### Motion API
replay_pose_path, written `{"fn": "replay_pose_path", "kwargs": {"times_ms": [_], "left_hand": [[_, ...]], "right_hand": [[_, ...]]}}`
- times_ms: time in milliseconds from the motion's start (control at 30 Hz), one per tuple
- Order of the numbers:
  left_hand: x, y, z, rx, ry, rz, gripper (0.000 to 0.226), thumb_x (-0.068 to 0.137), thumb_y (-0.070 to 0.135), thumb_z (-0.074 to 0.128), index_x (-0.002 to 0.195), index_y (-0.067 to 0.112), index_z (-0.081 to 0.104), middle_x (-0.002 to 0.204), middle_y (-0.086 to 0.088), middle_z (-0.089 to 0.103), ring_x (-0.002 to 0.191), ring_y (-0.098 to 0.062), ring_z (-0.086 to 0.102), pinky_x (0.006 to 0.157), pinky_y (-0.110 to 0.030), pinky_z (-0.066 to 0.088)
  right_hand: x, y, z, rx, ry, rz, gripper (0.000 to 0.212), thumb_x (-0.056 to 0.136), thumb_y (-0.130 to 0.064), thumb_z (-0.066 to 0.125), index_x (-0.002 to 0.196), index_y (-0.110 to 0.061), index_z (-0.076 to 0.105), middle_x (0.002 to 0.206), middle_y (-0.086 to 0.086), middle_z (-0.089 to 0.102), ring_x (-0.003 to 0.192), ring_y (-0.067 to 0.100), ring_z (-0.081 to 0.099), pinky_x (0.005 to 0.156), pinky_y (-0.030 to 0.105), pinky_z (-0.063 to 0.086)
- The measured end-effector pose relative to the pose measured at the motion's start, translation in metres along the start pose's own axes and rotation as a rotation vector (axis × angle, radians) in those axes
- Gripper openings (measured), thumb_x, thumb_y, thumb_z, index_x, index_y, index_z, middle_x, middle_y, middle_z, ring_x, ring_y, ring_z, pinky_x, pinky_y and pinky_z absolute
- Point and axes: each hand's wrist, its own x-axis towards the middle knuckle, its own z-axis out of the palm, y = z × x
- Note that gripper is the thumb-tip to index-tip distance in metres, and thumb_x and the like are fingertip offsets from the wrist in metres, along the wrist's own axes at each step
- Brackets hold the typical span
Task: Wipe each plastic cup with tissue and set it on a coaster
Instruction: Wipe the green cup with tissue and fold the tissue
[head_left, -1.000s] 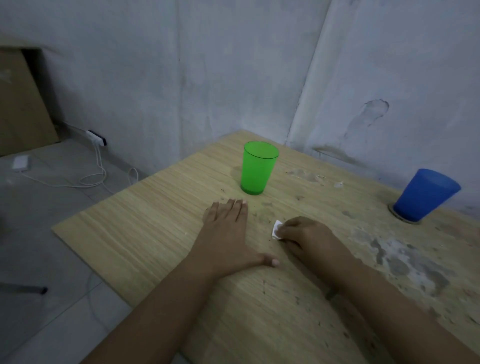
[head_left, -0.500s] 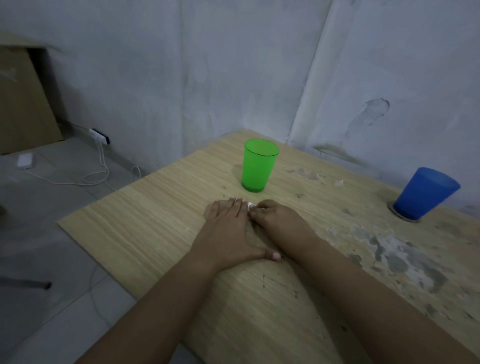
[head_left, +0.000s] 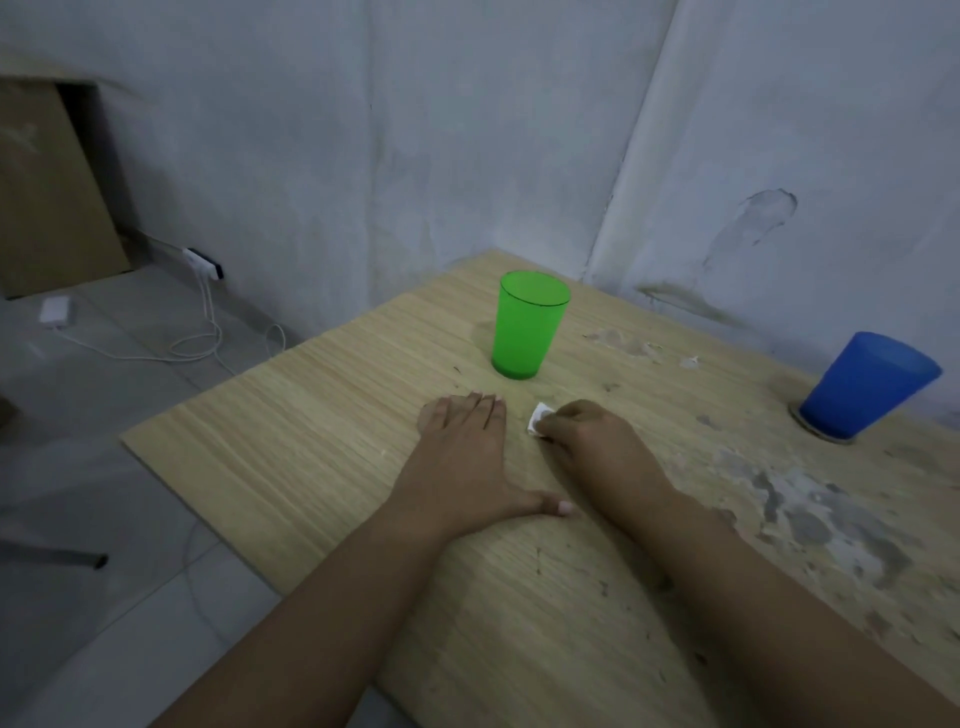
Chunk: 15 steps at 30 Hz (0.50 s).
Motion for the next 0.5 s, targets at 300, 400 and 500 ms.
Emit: {"fn": "replay_pose_path", "kwargs": {"times_ms": [300,400,500], "left_hand": [[-0.001,0.002,-0.001,0.015,0.002,-0.001,0.124,0.057,0.095,0.035,0.148,0.011,0.023,0.158,-0.003,0.020,0.147,-0.014,0.007,0.119,-0.041,-0.004],[-0.001,0.002,-0.001,0.028,0.008,-0.010,0.123,0.058,0.095,0.032,0.148,0.012,0.025,0.158,-0.003,0.021,0.147,-0.014,0.007,0.119,-0.042,-0.006],[0.000,0.002,0.000,0.031,0.020,-0.005,0.120,0.059,0.094,0.034,0.148,0.013,0.024,0.157,-0.003,0.024,0.147,-0.014,0.008,0.119,-0.042,-0.006]], "right_hand": [[0.008,0.011,0.004,-0.153,-0.028,-0.020,0.033,0.097,-0.025,0.038,0.123,-0.017,0.057,0.105,0.012,0.061,0.092,0.029,0.062,0.075,0.033,0.051],[0.030,0.009,0.010,-0.121,0.000,0.044,0.032,0.094,-0.023,0.044,0.121,-0.017,0.060,0.106,0.015,0.060,0.092,0.032,0.062,0.079,0.031,0.047],[0.028,-0.001,0.012,-0.015,-0.001,0.029,0.032,0.095,-0.026,0.045,0.120,-0.017,0.062,0.113,0.017,0.060,0.100,0.033,0.060,0.086,0.031,0.046]]}}
